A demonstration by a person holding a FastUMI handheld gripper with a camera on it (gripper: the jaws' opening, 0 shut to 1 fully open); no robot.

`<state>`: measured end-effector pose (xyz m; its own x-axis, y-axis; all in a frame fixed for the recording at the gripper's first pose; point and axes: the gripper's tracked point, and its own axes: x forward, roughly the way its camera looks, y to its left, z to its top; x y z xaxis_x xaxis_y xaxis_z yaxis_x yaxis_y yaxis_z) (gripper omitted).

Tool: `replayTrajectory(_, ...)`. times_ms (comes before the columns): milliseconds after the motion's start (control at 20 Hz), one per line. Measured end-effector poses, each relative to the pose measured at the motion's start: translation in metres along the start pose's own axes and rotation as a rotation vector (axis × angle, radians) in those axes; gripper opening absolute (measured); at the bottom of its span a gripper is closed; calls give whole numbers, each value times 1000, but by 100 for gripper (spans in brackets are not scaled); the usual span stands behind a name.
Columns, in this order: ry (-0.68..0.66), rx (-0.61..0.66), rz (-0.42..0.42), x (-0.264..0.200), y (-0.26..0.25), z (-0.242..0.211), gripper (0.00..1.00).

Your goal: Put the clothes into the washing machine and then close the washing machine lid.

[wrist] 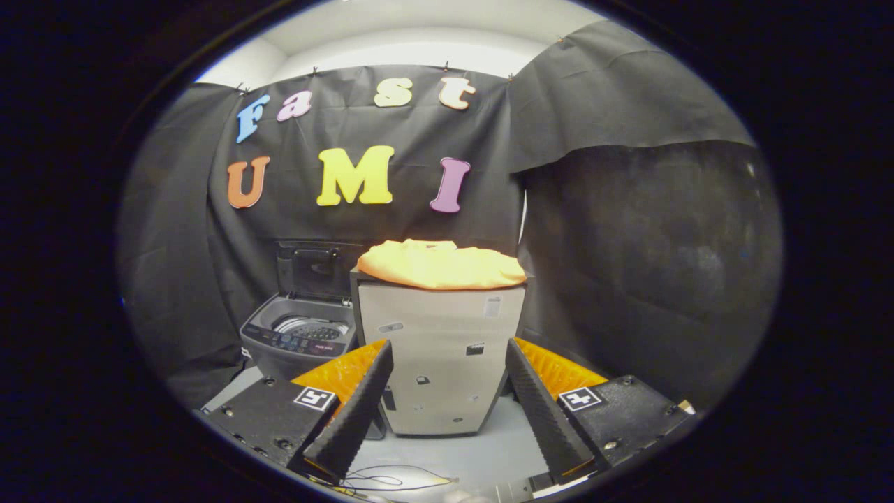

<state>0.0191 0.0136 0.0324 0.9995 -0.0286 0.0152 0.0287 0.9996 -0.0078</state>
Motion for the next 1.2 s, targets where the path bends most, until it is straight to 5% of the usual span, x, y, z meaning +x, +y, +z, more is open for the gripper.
replayTrajectory(450, -17, 2, 38, 71, 8, 87, 100)
replayTrajectory(900, -89, 12, 86, 203, 8, 207, 100)
replayTrajectory(1200, -16, 33, 125, 293, 26, 242, 100)
